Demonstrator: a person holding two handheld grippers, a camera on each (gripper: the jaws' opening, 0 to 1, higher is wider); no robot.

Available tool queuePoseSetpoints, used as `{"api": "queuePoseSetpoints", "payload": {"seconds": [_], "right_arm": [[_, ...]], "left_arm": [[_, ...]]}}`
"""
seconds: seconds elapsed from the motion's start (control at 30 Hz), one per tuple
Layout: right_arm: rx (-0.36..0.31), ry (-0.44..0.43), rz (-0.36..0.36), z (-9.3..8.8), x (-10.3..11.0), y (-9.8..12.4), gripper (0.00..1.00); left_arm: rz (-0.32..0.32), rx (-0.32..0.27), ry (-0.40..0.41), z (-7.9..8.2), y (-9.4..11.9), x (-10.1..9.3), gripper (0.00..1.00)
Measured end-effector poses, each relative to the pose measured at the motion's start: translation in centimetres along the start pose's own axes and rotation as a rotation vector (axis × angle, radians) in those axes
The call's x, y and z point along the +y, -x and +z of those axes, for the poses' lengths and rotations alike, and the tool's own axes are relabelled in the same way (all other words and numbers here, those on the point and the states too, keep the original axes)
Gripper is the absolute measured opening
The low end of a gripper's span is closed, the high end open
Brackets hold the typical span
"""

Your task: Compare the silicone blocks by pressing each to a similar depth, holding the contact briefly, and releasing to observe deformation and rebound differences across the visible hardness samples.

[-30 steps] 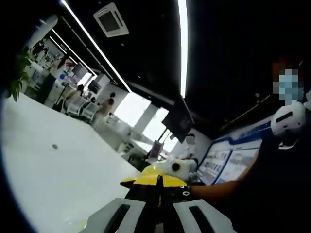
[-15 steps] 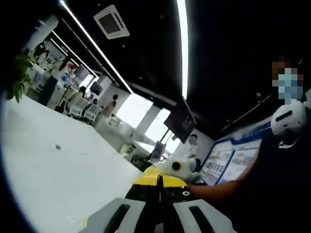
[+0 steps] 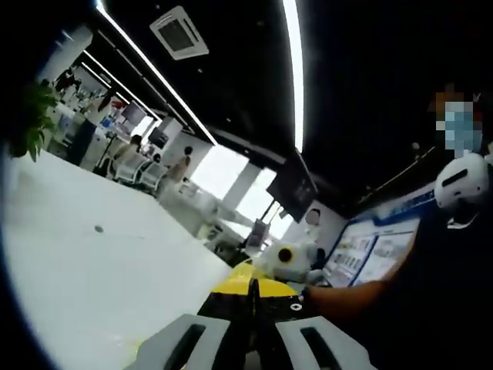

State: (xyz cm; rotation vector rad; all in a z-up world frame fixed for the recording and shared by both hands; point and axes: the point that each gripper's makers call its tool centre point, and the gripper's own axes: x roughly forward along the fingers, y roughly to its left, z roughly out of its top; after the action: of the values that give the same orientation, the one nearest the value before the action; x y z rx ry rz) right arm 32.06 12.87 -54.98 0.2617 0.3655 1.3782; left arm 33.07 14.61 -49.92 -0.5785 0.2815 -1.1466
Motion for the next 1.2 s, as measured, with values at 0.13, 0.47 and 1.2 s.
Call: {"api": "queuePoseSetpoints", "payload": {"seconds": [0.13,0.47,1.2], "right_arm": [[0.023,-0.001,-0.014,-0.3,-0.4,0.0,0.13],[0.041,0.03,-0.05,-0.6,-1.1,-0.2,0.1],[0.08,0.021,-0.039,-1.1,-1.3,-1.1,0.06]], "left_arm": [[0.017,0.009,-0.035,-0.4,-0.1,0.3,0.0],[0.044,0.024,-0.079,-0.7,0.0,0.9,0.0],[0.056,0.065,-0.095,-1.3,1.0,1.4,0.0]]}}
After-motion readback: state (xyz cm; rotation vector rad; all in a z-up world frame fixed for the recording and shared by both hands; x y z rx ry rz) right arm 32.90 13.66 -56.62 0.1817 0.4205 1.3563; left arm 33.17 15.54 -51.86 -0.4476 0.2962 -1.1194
